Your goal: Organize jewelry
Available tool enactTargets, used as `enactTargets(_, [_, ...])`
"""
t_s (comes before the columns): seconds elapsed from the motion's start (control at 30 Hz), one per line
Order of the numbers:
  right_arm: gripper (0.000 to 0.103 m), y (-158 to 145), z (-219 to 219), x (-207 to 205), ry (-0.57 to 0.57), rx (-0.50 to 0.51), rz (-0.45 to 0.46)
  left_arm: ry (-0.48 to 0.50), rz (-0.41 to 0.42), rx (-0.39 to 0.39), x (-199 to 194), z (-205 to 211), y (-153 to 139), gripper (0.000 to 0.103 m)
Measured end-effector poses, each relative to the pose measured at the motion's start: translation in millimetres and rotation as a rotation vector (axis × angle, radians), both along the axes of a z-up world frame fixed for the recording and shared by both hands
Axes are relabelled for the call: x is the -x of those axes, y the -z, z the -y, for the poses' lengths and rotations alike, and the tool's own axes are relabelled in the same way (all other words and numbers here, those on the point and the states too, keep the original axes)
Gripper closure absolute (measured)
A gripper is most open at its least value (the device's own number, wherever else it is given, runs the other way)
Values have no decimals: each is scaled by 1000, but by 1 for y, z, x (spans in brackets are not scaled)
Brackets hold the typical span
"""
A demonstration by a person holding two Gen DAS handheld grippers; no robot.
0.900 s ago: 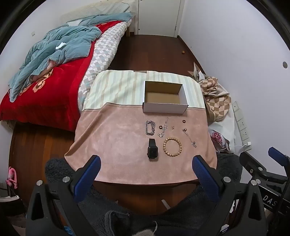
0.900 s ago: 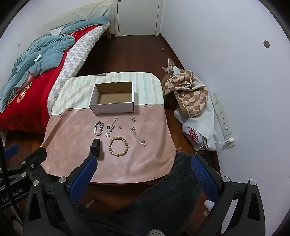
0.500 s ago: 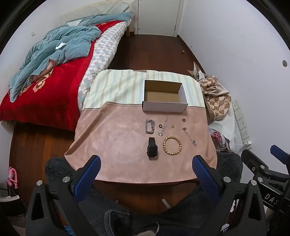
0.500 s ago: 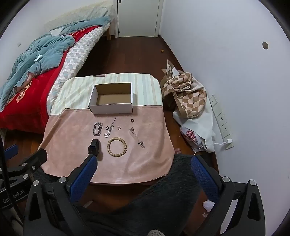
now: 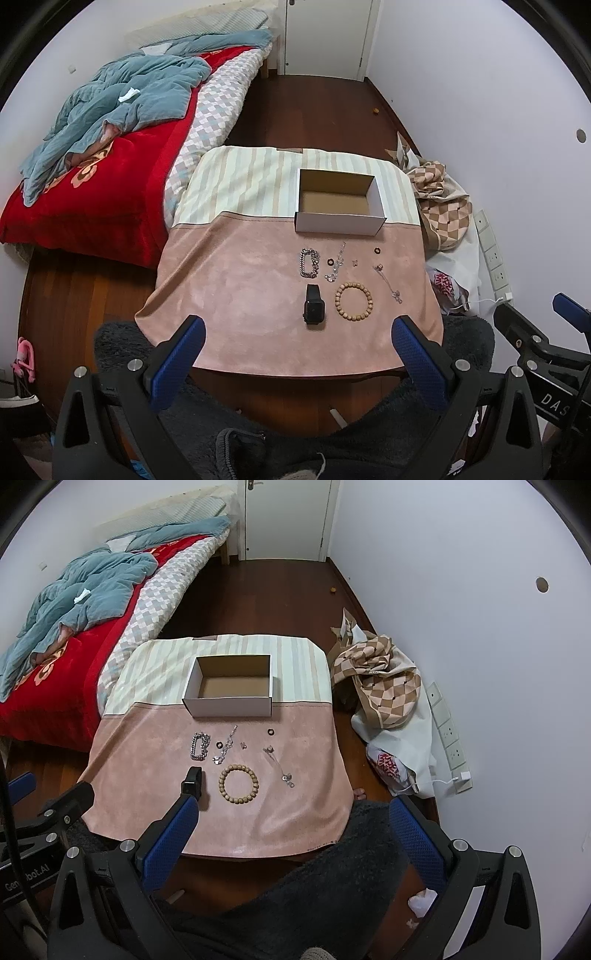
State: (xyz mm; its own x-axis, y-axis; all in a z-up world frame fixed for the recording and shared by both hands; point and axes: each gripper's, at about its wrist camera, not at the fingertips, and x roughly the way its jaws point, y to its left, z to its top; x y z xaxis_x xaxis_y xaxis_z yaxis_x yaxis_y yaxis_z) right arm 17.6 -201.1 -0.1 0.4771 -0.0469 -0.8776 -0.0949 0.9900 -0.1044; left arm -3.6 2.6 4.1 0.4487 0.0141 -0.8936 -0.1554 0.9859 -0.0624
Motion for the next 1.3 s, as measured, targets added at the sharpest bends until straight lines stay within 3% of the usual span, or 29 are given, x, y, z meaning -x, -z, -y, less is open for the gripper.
enactTargets(1.3, [0, -2, 1, -1, 7, 13, 10, -5, 11, -10, 1, -4, -4, 0])
